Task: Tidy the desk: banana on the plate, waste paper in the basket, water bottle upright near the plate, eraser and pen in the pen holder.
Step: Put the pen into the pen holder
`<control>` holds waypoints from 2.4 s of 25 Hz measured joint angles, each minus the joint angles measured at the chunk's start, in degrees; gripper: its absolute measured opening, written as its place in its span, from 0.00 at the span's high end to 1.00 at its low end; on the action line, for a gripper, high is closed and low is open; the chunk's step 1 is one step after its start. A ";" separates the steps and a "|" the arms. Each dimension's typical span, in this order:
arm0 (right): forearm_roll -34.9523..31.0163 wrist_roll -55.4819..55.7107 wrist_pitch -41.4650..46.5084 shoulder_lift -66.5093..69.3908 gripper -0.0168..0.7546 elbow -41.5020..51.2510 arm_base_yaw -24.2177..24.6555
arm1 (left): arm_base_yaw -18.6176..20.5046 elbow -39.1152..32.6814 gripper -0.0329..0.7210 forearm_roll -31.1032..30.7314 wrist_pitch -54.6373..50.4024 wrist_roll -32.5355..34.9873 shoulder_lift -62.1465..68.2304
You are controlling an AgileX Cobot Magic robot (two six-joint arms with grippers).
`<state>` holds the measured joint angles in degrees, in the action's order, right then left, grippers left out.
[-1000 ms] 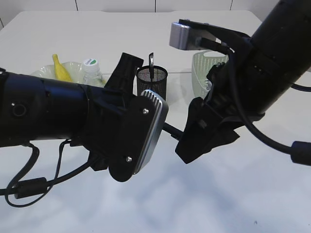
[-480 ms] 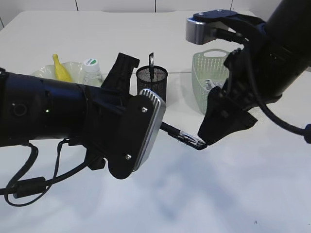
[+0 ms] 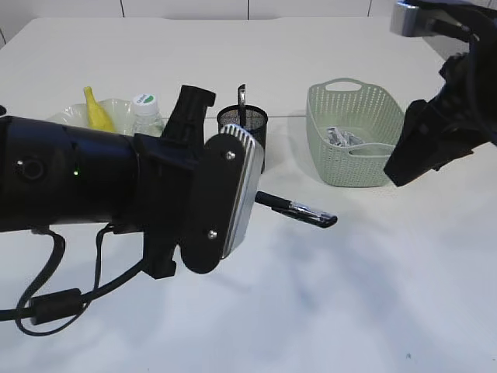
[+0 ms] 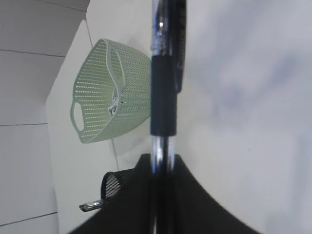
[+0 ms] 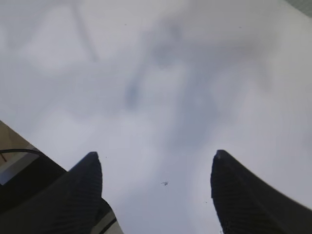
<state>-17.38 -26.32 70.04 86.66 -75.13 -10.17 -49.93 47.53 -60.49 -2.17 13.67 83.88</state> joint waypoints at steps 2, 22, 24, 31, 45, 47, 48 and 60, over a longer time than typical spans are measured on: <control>0.00 0.41 0.00 0.00 0.31 0.00 1.08 | 0.00 0.00 0.92 4.91 0.25 -0.04 0.00; 0.11 2.09 0.11 0.00 0.31 0.00 1.46 | 6.65 0.00 0.92 61.54 23.21 -0.17 1.23; 0.11 2.32 0.11 0.00 0.31 0.00 1.46 | 9.34 0.10 0.92 62.35 26.22 -0.17 2.61; 0.11 2.83 0.11 0.00 0.31 0.00 1.46 | 15.79 4.10 0.92 63.44 33.31 -0.17 8.81; 0.11 2.92 0.11 0.00 0.31 0.00 1.46 | 16.42 20.93 0.92 63.44 39.15 -5.05 25.94; 0.11 2.92 0.11 0.00 0.31 0.00 1.46 | 16.42 22.27 0.92 63.21 39.92 -5.84 27.65; 0.11 2.92 0.11 0.00 0.31 0.00 1.46 | 16.42 22.85 0.92 62.92 40.31 -6.11 28.54; 0.11 2.92 0.22 0.00 0.31 0.00 1.46 | 16.42 30.56 0.92 62.33 41.45 -6.47 36.98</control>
<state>-17.27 -23.40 70.25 86.66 -75.13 -8.71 -33.51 78.09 1.84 39.28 7.20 120.85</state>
